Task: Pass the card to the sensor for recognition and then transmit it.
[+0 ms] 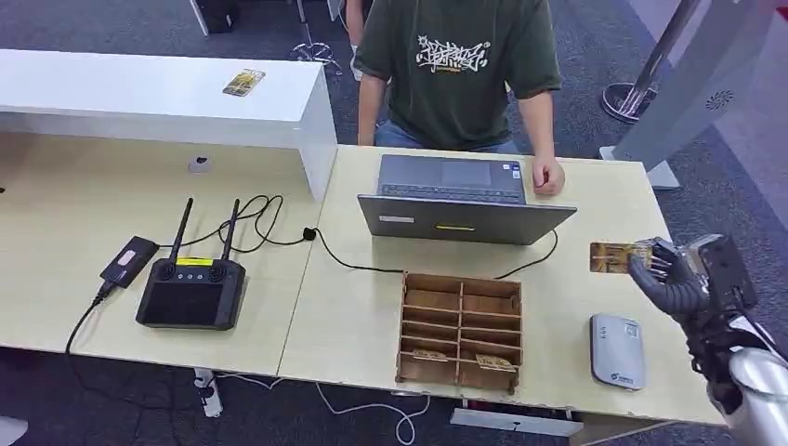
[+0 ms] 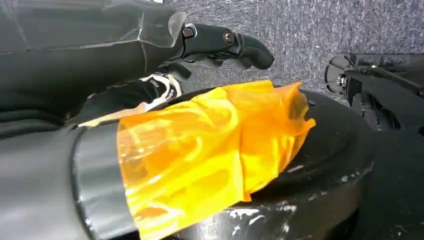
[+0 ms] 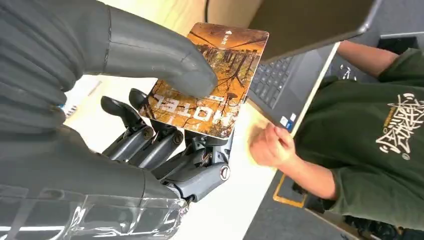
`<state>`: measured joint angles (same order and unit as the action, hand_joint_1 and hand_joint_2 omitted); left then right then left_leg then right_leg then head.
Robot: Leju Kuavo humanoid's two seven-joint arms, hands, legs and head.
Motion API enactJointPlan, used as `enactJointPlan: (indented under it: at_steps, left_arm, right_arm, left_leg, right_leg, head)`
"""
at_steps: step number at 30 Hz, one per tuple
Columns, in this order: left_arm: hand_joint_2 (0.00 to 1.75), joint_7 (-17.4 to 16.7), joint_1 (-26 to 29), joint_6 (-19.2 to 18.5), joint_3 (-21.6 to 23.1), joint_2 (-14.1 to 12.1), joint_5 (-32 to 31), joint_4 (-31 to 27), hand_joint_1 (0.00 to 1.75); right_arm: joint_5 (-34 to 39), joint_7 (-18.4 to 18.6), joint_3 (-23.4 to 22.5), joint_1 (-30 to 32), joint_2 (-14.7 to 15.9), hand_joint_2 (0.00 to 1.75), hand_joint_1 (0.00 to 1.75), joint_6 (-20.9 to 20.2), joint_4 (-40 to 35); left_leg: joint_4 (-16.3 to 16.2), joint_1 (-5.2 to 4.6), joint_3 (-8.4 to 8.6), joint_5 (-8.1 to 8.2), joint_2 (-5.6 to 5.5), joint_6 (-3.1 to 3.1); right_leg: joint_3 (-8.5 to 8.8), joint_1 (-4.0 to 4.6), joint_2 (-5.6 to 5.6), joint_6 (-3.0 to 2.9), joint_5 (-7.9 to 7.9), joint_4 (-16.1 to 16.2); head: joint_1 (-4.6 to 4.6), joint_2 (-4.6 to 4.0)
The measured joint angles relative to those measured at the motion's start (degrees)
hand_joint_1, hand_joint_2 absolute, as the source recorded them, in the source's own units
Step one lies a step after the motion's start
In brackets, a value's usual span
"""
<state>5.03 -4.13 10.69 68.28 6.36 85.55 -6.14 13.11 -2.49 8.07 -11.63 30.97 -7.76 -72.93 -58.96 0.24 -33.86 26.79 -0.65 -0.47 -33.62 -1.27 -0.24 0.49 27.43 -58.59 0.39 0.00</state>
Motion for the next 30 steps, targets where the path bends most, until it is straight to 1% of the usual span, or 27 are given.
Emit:
enactJointPlan:
  at_steps: [8, 19, 30]
  left_arm:
    - [0.00, 0.3, 0.0, 0.1, -0.2, 0.0, 0.0, 0.0, 0.00]
    - [0.00, 0.3, 0.0, 0.1, -0.2, 0.0, 0.0, 0.0, 0.00]
    - [0.00, 0.0, 0.0, 0.1, -0.2, 0.0, -0.1, 0.0, 0.00]
  right_arm:
    - [-0.1, 0.1, -2.3, 2.8, 0.1, 1.75, 1.75, 0.2, -2.6]
    - [-0.9, -0.2, -2.6, 4.8, 0.0, 1.75, 1.75, 0.2, -3.2]
    - [-2.5, -0.1, -2.7, 3.7, -0.4, 1.75, 1.75, 0.1, -1.7]
  left_leg:
    - [0.0, 0.00, 0.01, 0.00, 0.01, 0.00]
    - [0.0, 0.00, 0.00, 0.01, 0.01, 0.00]
    - [0.0, 0.00, -0.01, 0.03, 0.01, -0.01]
  right_leg:
    - [0.00, 0.00, 0.01, 0.00, 0.00, 0.0]
    - [0.00, 0.00, 0.01, 0.01, 0.01, 0.0]
    - [0.01, 0.00, 0.02, 0.01, 0.01, 0.0]
  head:
    - [0.02, 0.00]
    - [0.00, 0.00]
    - [0.00, 0.00]
